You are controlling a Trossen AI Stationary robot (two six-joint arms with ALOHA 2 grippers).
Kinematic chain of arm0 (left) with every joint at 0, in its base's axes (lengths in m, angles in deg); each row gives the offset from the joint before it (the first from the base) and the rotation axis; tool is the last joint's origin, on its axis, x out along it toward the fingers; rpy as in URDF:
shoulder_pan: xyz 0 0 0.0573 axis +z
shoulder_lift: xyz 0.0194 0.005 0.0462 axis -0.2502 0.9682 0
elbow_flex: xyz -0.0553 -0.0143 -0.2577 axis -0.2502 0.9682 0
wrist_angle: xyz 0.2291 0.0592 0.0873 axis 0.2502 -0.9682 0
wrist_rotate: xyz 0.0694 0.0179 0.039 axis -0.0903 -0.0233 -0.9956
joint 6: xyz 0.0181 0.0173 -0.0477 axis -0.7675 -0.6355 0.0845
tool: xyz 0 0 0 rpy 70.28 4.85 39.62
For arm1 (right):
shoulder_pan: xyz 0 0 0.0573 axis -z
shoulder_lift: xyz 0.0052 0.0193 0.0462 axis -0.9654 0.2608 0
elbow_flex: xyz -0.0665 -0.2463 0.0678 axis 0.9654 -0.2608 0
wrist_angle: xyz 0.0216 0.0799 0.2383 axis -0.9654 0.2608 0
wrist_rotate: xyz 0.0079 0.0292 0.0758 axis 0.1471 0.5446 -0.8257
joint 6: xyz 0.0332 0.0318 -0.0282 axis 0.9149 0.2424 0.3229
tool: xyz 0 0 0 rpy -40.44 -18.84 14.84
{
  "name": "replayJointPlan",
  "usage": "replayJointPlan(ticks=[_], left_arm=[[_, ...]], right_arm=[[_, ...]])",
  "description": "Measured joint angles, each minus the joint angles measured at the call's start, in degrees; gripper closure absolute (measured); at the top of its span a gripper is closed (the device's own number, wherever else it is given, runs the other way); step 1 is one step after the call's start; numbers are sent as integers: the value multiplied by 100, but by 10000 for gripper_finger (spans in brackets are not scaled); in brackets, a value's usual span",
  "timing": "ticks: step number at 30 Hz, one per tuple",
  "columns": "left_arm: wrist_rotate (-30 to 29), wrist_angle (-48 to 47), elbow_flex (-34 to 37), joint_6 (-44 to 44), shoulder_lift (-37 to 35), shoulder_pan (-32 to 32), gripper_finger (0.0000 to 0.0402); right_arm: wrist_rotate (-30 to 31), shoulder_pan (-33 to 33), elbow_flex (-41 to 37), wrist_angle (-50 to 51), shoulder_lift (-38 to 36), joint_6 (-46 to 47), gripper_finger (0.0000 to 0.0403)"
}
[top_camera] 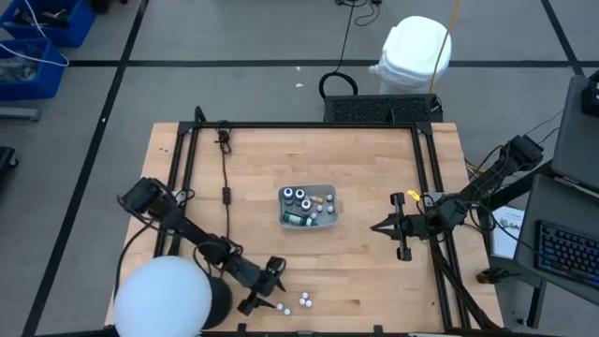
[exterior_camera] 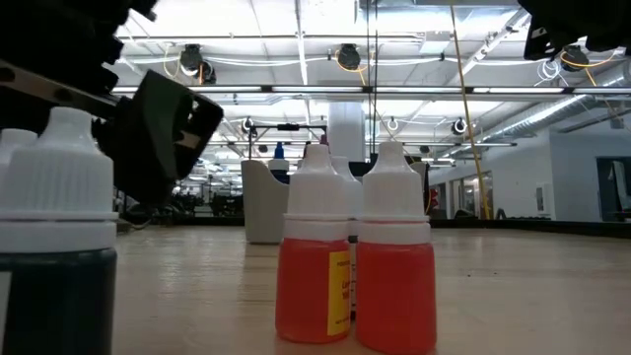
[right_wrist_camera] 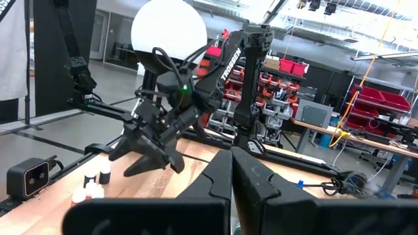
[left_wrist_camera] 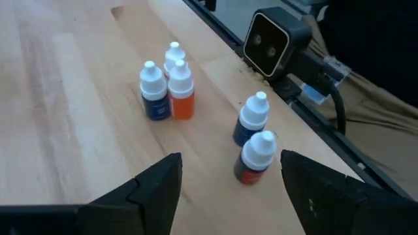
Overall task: Pick & Place food coloring
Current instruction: Put the small red food coloring bottle into the gray bin
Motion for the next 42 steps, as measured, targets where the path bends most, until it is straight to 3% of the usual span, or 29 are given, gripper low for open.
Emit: replayJointPlan(ticks=[8,18,33,42], left_arm=[[530,42,-324,-177,256,49,142],[524,-266,-495,-177,298,5,145],[481,-425,-495,-157,298,3,202],[478,-409,-495,-199,298,5,215]], right_arm=[[0,0,0,9,0,-6,403],[0,0,0,4,0,-6,403],[0,0,1,2,0,-8,403],[0,0,2,2,0,-15,403]])
